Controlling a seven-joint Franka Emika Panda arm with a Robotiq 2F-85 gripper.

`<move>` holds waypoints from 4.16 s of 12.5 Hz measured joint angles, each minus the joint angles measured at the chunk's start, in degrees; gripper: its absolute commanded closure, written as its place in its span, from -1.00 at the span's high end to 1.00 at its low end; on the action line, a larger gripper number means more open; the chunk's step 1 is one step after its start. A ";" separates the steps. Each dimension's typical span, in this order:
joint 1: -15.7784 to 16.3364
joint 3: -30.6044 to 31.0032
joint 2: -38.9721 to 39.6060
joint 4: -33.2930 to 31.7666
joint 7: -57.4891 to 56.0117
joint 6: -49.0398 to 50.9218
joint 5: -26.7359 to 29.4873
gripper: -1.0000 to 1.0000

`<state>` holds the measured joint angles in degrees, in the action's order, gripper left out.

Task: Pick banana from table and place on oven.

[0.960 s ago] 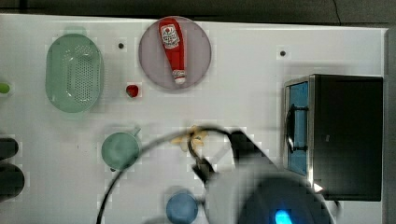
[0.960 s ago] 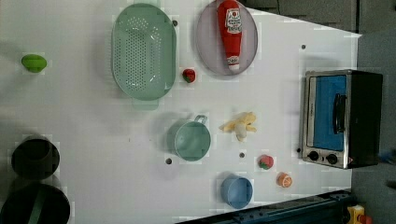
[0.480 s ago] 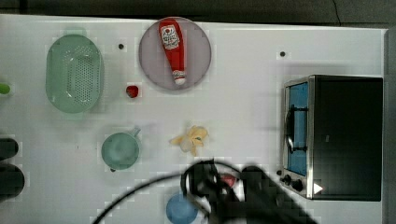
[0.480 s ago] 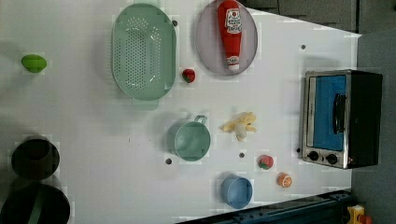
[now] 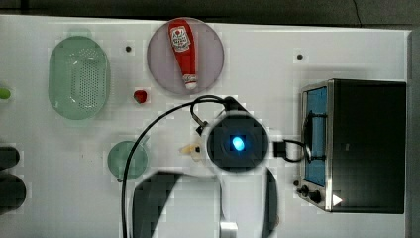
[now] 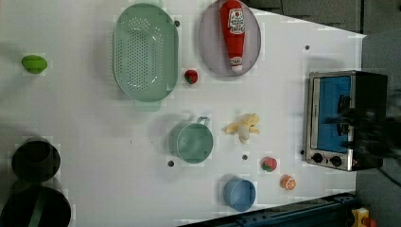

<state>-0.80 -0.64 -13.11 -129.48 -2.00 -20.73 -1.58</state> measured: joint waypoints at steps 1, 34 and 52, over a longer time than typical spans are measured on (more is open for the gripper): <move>0.50 0.12 3.13 -1.57 0.00 -1.76 -0.07 1.00; 0.14 5.91 24.13 -9.40 9.73 -40.09 1.11 -0.50; 0.64 -11.91 4.04 25.40 -4.99 11.57 1.20 -0.50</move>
<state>-0.16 -12.55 -9.08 -104.07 -6.99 -9.16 -0.38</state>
